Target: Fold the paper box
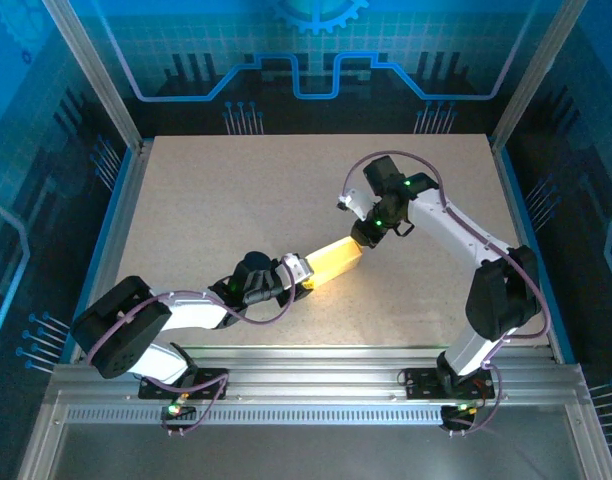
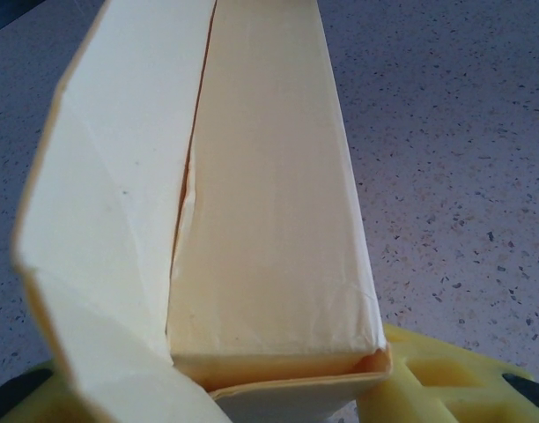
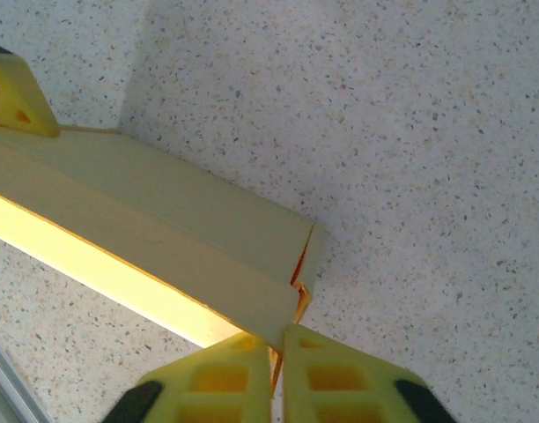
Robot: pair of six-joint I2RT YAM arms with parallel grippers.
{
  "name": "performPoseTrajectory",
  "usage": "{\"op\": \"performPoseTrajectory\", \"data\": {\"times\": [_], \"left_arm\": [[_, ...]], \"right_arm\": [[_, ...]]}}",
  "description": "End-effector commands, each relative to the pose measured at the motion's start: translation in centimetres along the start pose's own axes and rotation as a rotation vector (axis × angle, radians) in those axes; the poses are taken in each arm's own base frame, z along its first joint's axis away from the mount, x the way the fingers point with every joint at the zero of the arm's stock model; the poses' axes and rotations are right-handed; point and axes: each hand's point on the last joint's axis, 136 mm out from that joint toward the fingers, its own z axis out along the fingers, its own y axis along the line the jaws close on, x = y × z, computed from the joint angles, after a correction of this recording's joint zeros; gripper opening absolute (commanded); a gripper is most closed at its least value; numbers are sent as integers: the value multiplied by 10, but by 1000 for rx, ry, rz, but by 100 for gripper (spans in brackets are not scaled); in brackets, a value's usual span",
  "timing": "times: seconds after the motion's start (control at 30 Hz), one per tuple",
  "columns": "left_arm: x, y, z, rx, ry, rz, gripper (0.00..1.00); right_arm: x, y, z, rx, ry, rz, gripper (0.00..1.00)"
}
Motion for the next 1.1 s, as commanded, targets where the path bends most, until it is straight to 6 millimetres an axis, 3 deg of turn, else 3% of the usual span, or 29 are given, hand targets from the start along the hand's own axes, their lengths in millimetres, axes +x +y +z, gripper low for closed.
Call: {"op": "performPoseTrajectory", "data": {"times": [0.0, 0.2, 0.37, 0.6, 1.07], "left_arm": [[10, -4, 4, 33, 47, -17, 47], [8, -1, 4, 17, 44, -21, 48], [5, 3, 3, -5, 35, -29, 56], [6, 3, 8, 3, 39, -54, 43], [6, 5, 14, 1, 47, -121, 44]], "right_arm": [[1, 15, -5, -47, 9, -10, 5], [-1, 13, -7, -15, 3, 4, 0], [0, 3, -12, 83, -33, 99, 0], [7, 14, -11, 123, -82, 208, 0], [27, 9, -3, 197, -116, 343, 0]]}}
